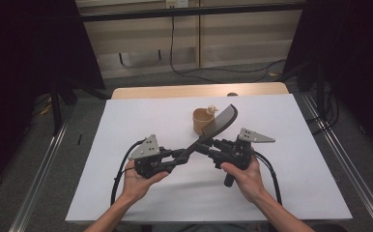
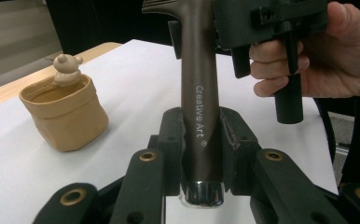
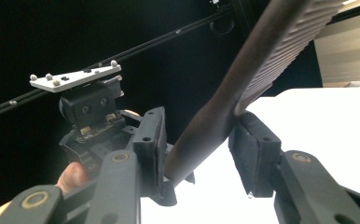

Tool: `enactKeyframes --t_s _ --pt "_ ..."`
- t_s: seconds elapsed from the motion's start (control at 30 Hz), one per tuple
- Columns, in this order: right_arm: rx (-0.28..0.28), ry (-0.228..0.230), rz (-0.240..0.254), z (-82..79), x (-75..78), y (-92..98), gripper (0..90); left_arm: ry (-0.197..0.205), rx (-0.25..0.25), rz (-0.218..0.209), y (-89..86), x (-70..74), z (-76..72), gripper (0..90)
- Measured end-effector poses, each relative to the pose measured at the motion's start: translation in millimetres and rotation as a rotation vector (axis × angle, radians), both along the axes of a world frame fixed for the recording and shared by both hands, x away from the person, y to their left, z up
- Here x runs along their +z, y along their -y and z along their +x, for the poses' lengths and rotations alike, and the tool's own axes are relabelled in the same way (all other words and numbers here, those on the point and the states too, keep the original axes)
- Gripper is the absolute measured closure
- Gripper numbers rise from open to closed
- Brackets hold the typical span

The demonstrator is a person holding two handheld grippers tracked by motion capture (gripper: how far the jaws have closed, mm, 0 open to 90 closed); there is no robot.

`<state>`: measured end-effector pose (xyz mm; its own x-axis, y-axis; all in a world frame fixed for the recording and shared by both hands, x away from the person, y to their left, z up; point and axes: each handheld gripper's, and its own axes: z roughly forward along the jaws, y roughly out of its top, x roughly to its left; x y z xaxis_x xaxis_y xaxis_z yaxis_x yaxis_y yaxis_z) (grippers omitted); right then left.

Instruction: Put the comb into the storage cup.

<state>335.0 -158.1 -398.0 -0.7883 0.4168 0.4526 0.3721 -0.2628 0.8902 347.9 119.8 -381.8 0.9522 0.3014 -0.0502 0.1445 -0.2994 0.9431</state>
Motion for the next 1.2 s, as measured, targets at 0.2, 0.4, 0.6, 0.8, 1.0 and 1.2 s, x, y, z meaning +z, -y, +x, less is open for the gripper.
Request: enactKeyframes --t_s 0.2,0.4,0.6,0.8,1.0,1.2 --pt "0.005 -0.016 0.021 1.2 -2.9 -0.8 62.7 -0.001 -0.002 0.003 0.4 -0.8 0.1 72.8" --pt "0.004 -0.049 0.044 1.6 -5.6 -0.2 66.4 -0.002 0.001 0.012 1.5 -1.9 0.4 72.8" --pt "0.012 -0.088 0.083 3.0 -7.5 -0.2 69.4 -0.001 -0.003 0.023 2.7 -3.2 0.6 72.8" --pt "0.025 -0.128 0.120 4.8 -9.1 0.0 71.5 0.004 0.001 0.025 3.0 -4.2 0.8 72.8" --pt "0.029 -0.167 0.139 7.2 -11.2 0.6 72.3 0.004 0.005 0.025 3.9 -6.8 2.3 72.7" --pt "0.035 -0.185 0.149 8.1 -11.3 1.4 72.5 0.003 0.009 0.018 4.0 -6.7 1.9 72.5"
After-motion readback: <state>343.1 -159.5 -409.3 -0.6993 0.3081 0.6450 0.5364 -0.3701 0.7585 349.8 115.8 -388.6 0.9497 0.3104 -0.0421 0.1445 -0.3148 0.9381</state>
